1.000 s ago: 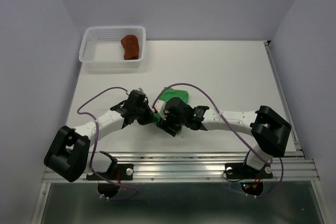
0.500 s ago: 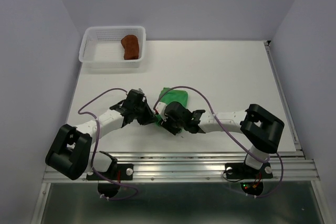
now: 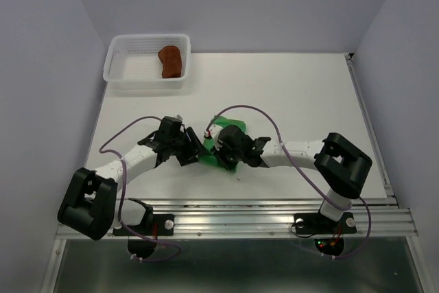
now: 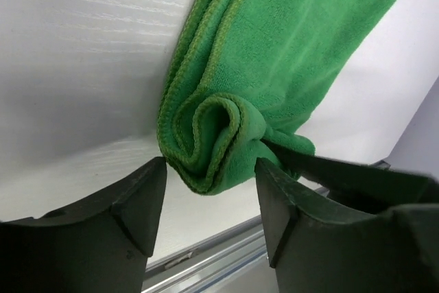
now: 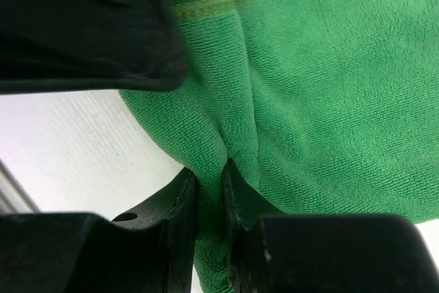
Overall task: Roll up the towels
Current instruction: Roll the towel
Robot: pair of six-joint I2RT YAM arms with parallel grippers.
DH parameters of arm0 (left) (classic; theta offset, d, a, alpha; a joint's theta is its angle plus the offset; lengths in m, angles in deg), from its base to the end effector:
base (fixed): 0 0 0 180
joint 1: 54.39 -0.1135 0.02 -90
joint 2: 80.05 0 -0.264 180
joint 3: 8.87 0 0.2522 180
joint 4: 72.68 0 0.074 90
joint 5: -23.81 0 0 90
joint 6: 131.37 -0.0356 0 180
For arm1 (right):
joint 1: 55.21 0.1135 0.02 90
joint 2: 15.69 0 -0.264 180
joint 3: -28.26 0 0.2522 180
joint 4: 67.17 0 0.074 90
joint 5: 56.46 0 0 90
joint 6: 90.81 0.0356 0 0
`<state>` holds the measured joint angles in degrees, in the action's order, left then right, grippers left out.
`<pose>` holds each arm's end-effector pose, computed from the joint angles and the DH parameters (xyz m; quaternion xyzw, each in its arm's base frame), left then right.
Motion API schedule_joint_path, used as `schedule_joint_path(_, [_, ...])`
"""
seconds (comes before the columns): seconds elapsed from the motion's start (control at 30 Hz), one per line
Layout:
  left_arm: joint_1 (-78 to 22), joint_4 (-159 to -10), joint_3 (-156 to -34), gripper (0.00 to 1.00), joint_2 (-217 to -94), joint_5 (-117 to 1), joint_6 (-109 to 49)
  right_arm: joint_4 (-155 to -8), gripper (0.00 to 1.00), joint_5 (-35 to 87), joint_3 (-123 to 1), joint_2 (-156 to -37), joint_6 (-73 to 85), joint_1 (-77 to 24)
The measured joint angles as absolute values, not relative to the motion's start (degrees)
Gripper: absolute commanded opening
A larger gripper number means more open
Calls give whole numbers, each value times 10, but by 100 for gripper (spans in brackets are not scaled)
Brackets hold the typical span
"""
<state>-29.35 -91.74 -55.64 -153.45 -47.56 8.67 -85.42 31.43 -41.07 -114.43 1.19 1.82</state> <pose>0.2174 -0.1141 0.1764 -0.1382 0.9055 -0.3456 0.2037 0.1913 0.2974 0.1696 -0.4366 0.8238 0.1928 0.3058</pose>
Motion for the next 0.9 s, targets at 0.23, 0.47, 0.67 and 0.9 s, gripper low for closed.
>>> schedule_joint_path(0.23, [-297,-924,-556,80,-1481,-491,87,-865,11,133,-430,-1171,95,-83])
schedule_joint_path(0.47, [-297,-908,-553,81,-1463,-482,86,-871,10,-6,-458,-1209,158,-139])
schedule_joint_path(0.67, [-297,-877,-519,82,-1456,-467,86,-899,10,-88,-506,-1261,200,-188])
schedule_joint_path(0.9, [-298,-826,-511,81,-1497,-464,80,-928,8,-123,-547,-1297,234,-205])
